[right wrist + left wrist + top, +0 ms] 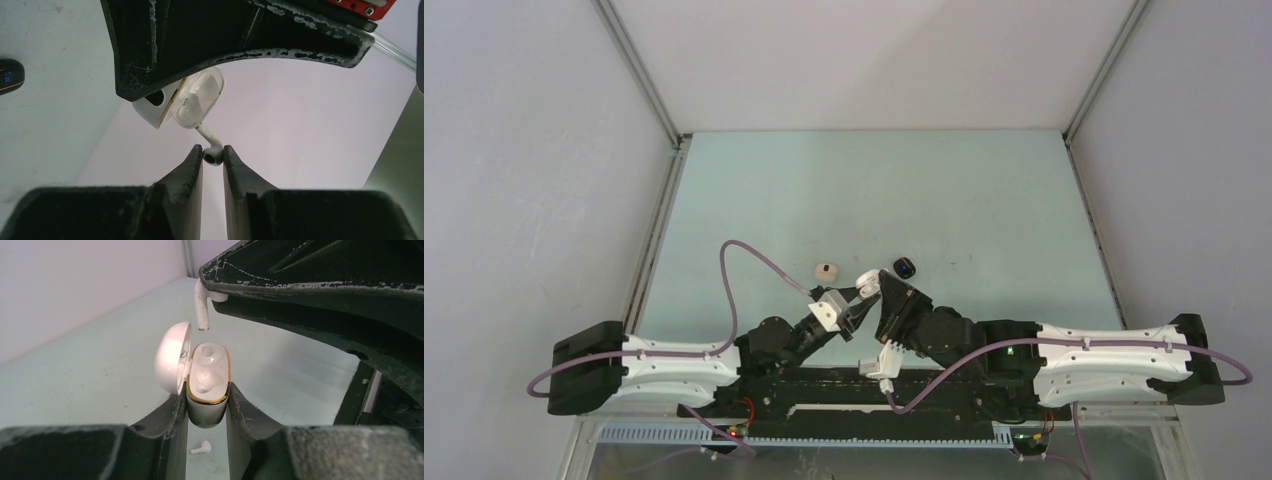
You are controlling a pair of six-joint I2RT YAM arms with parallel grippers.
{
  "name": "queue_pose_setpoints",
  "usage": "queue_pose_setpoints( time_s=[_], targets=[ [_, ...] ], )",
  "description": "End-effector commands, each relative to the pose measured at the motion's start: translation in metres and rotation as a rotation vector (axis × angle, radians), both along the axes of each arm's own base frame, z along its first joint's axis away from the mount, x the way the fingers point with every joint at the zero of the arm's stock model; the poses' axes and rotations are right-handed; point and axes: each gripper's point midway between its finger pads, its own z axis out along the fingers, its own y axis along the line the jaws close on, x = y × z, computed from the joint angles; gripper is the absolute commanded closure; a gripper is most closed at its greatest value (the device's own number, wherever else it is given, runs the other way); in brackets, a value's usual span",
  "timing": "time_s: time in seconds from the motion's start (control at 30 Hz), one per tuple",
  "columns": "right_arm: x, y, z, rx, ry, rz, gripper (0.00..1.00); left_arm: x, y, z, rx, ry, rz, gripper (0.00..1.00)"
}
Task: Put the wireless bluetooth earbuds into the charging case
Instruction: Insert the right earbud into the right side groove of the charging case.
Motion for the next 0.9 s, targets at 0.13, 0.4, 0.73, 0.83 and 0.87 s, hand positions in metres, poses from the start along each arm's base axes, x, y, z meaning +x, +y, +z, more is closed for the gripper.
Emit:
queue_pose_setpoints(
  time_s=[0.13,0.4,0.73,0.83,0.87],
  targets=[
    [-0.005,0.006,0.018,0.065,-0.01,0.031,1.0,-0.004,-0.001,0.016,-0.06,-0.049,-0.019,1.0],
    [-0.014,0.014,0.011,0.04,0.0,0.076,1.0,-0.009,-0.002,0.016,-0.066,-0.063,-0.05,1.0],
    [-0.019,0.016,0.008,0.021,0.005,0.108,1.0,-0.016,-0.007,0.017,-0.071,-0.077,-0.098,1.0],
    [-0.02,0.017,0.006,0.011,0.007,0.118,1.0,-0.019,-0.007,0.016,-0.068,-0.08,-0.112,1.0],
    [-0.021,0.017,0.005,0.009,0.009,0.12,1.0,-0.02,-0.007,0.017,-0.071,-0.082,-0.117,1.0]
  ],
)
